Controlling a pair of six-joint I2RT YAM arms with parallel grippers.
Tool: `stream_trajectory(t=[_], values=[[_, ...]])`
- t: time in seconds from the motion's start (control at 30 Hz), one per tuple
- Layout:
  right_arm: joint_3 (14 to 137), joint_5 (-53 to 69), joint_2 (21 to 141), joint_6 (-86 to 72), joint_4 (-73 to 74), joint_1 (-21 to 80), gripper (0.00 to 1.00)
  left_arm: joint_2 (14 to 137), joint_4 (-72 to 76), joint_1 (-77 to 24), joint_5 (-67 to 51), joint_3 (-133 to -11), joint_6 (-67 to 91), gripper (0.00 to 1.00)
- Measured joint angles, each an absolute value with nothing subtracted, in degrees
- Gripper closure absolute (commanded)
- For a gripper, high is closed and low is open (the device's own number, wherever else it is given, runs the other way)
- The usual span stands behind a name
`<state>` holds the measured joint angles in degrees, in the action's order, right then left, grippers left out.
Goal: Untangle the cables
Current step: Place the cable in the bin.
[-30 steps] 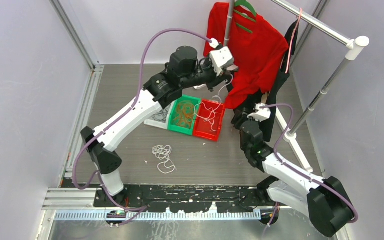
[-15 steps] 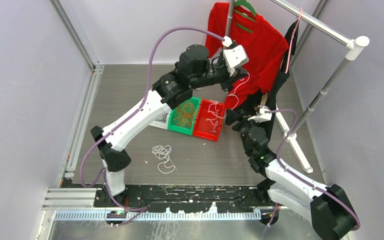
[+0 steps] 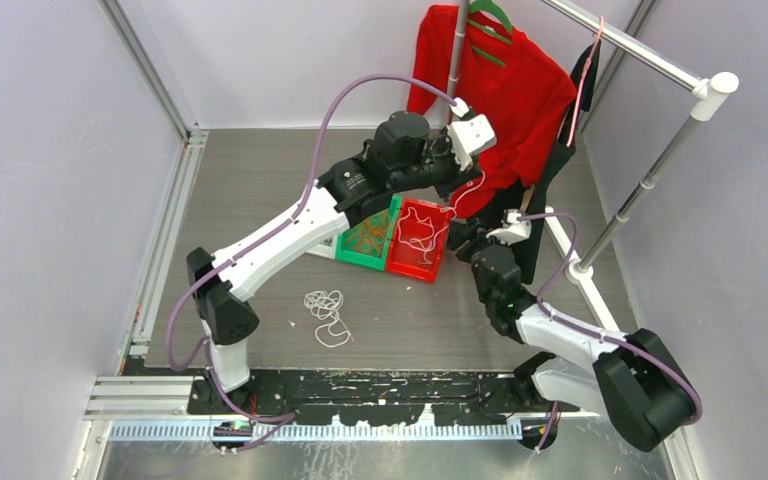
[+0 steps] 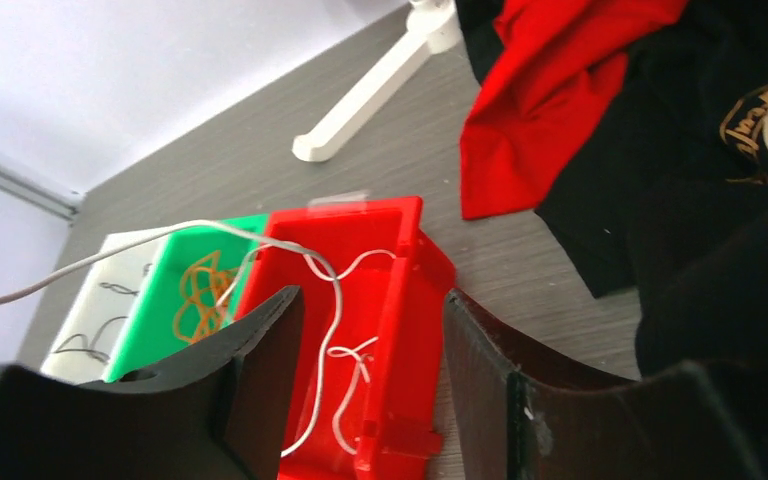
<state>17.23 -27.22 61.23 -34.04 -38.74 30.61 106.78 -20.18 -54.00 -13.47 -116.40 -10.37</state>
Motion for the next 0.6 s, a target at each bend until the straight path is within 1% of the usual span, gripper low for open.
stream_trajectory(t=[0.13,0.3,0.6], values=[[17.6,-29.9,64.9,-33.6,-39.0,30.6,0.44,105.1,-20.2,-53.6,-12.9,-113.7,-9.0,1.00],[17.6,-32.0,65.4,-32.3,-39.6,30.6,0.40,101.4,-19.8,-52.4,-10.7,-107.2,-8.3,1.00],[16.0,-31.4,62.3,-28.9,-39.8,30.6,0.39,100.9,-19.1,-50.7,2.1,-97.1,-16.8,1.00]])
